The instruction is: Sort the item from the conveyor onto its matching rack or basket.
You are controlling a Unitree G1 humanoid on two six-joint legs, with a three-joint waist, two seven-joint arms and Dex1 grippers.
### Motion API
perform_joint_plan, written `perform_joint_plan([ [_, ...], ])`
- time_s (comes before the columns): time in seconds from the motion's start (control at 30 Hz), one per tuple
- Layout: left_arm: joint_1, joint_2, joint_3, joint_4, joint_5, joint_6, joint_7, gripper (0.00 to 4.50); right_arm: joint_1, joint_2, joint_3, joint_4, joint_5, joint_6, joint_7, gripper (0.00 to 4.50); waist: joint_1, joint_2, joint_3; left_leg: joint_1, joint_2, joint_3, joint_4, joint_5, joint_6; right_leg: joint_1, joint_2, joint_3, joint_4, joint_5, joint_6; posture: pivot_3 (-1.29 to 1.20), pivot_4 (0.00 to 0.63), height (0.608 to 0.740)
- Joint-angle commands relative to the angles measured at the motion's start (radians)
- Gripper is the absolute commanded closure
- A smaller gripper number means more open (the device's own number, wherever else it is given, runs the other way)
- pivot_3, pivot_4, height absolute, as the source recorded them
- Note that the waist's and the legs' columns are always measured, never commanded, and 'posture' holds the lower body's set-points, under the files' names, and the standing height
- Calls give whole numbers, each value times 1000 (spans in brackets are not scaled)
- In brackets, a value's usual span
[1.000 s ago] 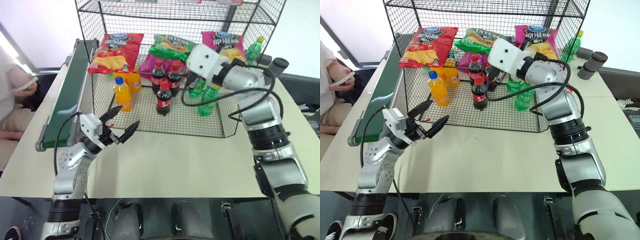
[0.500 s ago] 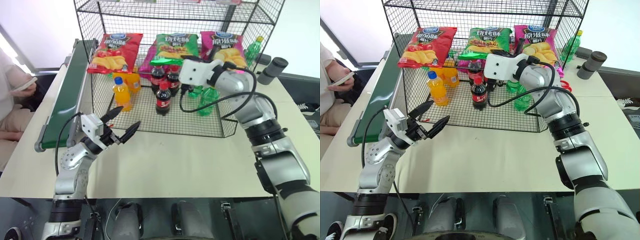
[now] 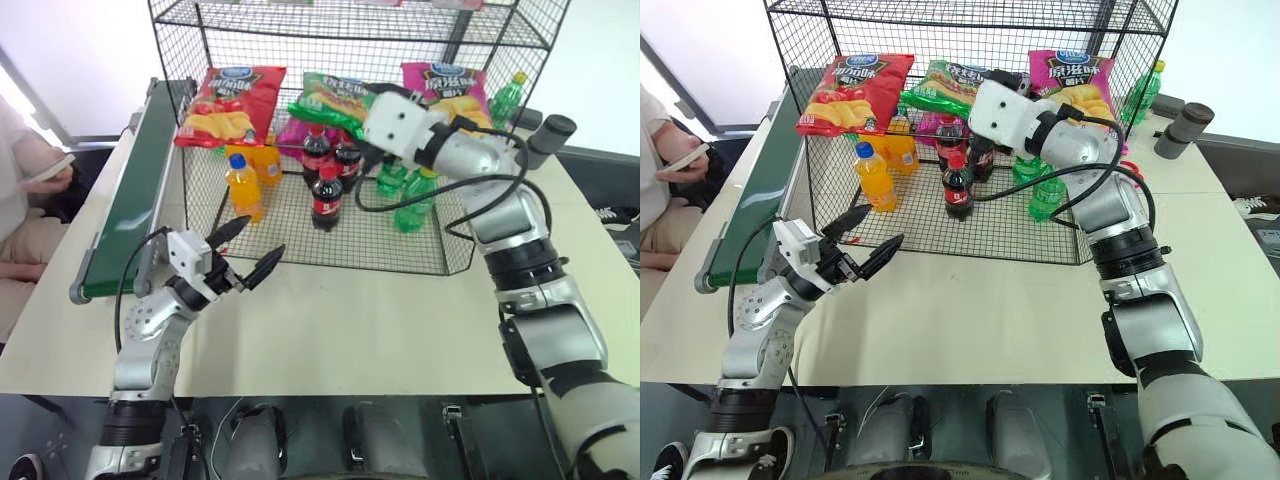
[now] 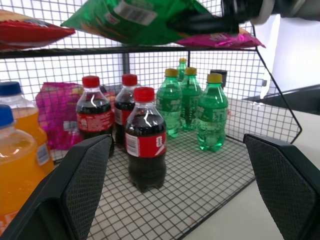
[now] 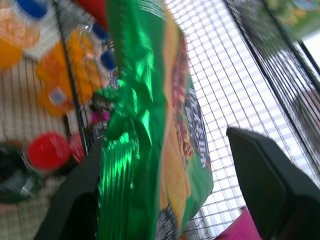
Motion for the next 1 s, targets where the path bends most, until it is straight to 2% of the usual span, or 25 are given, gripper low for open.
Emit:
perform_joint_plan([
  [0.03, -1, -3, -3, -27, 2, -23, 3, 0, 6, 2, -52, -62, 86, 47, 45, 1179, 0, 0, 0, 0, 0, 0, 0, 0, 0, 0, 0, 0, 0, 0, 0, 0, 150, 740],
  [0.3, 3, 0, -8, -31, 3, -22, 3, 0, 49, 27, -74, -146, 206, 188, 107, 1179, 1, 0, 0, 0, 0, -1, 0, 0, 0, 0, 0, 0, 0, 0, 0, 0, 150, 740],
  [0.6, 14, 0, -13, -38, 11, -27, 2, 0, 50, 10, -60, -137, 184, 108, 88, 1179, 0, 0, 0, 0, 0, -1, 0, 0, 0, 0, 0, 0, 0, 0, 0, 0, 150, 740],
  [0.67, 15, -2, -14, -38, 12, -27, 2, 0, 50, 13, -60, -133, 190, 97, 91, 1687, 0, 0, 0, 0, 0, -1, 0, 0, 0, 0, 0, 0, 0, 0, 0, 0, 150, 740],
  [0.73, 15, -2, -14, -38, 13, -27, 2, 0, 53, 14, -60, -130, 189, 86, 88, 2404, 1, 0, 0, 0, 0, -1, 0, 0, 0, 0, 0, 0, 0, 0, 0, 0, 150, 740],
  [0.87, 16, -3, -15, -39, 16, -27, 1, 0, 53, 14, -65, -114, 183, 68, 73, 4459, 1, 0, 0, 0, 0, -1, 0, 0, 0, 0, 0, 0, 0, 0, 0, 0, 150, 740],
  [1.0, 16, -3, -14, -40, 14, -26, 0, 0, 45, 16, -54, -88, 161, 39, 49, 4487, 1, 0, 0, 0, 0, -1, 0, 0, 0, 0, 0, 0, 0, 0, 0, 0, 150, 740],
])
